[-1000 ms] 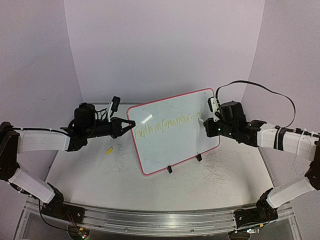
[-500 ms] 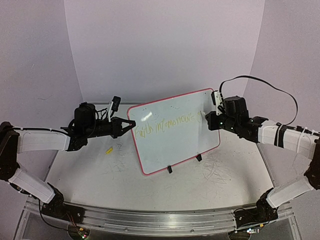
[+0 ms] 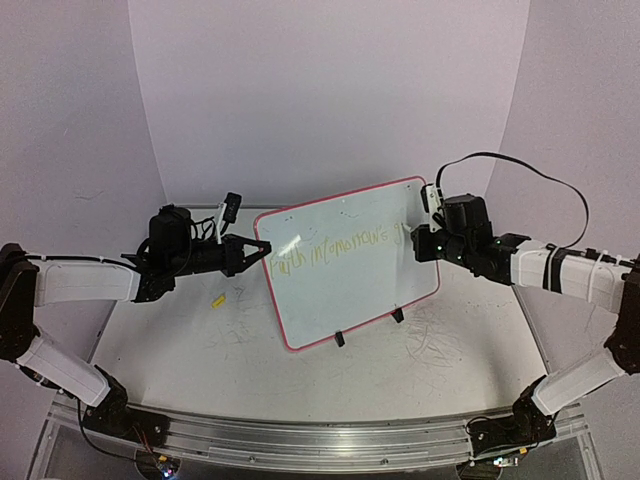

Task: Write a sentence on the whiteboard

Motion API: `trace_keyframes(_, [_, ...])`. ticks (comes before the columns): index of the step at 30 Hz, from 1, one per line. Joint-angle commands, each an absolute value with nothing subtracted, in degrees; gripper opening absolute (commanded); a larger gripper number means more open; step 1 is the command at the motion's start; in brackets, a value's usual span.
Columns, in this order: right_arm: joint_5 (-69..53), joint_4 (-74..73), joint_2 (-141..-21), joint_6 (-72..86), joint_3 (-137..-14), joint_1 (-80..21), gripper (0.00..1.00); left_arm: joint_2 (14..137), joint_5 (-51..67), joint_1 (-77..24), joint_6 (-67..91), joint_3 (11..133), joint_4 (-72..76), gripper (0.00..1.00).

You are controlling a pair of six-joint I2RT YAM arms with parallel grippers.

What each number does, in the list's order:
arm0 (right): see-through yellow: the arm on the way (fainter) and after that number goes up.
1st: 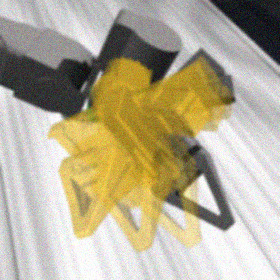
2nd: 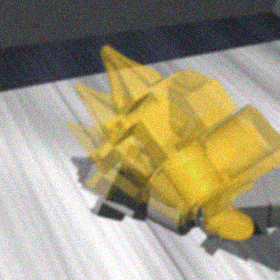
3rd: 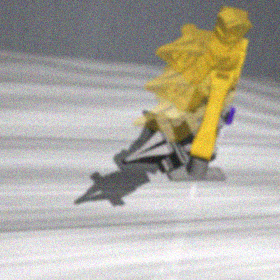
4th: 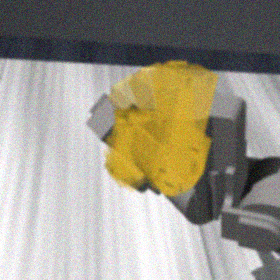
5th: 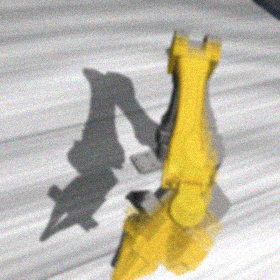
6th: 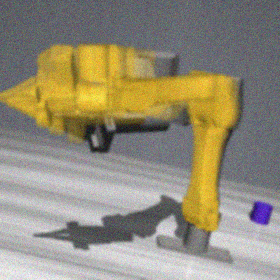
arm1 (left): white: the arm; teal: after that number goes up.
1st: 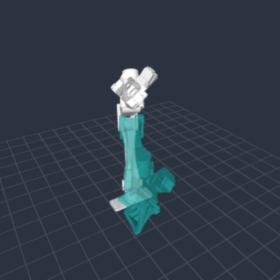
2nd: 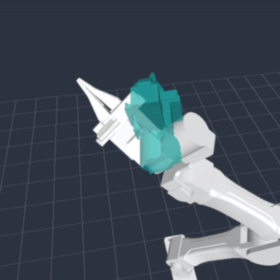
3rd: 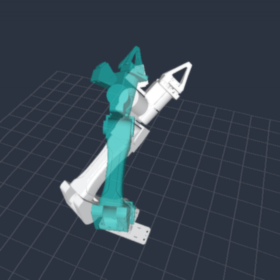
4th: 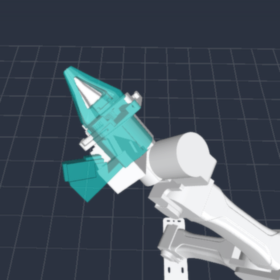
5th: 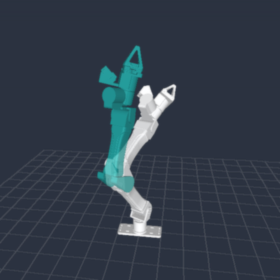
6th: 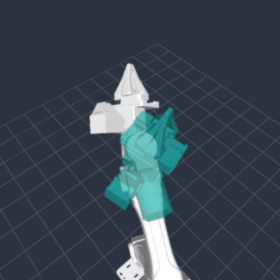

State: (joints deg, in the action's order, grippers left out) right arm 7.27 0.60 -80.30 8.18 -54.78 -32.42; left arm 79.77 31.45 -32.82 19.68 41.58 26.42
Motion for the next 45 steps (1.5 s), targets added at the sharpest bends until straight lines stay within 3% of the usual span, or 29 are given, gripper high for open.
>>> trace_keyframes(1, [7.1,2.0,-80.7,8.6,-56.6,-32.6,0.0,79.5,29.7,-33.1,14.4,42.2,22.4,0.0])
trace_keyframes(21, [10.9,0.5,-80.5,9.4,-56.9,-32.4,0.0,79.4,29.9,-33.1,14.2,42.5,22.1,0.0])
trace_keyframes(45, [5.2,2.9,-80.5,8.7,-54.9,-33.1,0.0,79.9,30.0,-33.2,13.9,43.0,22.0,0.0])
